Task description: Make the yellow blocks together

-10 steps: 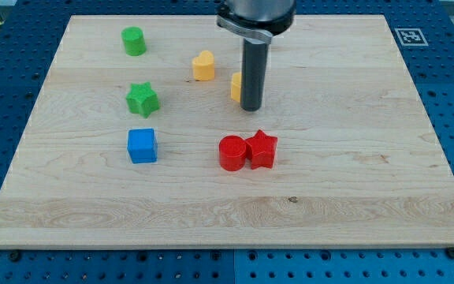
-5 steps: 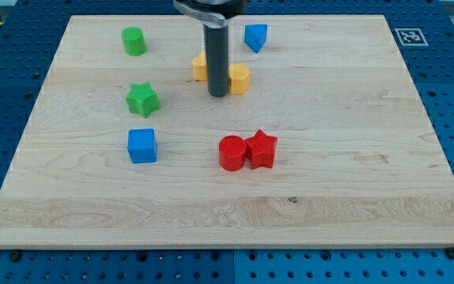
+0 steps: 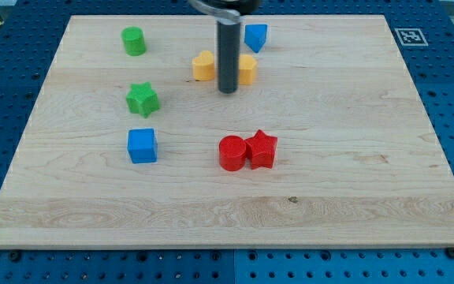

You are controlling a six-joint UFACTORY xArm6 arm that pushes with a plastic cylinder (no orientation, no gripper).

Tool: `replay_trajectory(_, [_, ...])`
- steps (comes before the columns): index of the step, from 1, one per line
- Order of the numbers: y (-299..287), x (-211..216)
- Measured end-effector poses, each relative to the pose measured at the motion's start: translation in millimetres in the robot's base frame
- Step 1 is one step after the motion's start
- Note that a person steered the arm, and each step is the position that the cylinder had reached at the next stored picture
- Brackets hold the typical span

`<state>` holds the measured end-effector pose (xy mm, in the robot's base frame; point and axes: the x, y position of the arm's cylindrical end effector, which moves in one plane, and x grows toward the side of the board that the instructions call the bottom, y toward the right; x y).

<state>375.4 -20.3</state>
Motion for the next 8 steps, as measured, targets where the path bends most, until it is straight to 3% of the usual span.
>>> replay_trajectory(1, [-24.0, -20.9])
replay_trajectory(5, [-80.3, -21.4])
replay_trajectory(8, [-85.3, -41.6])
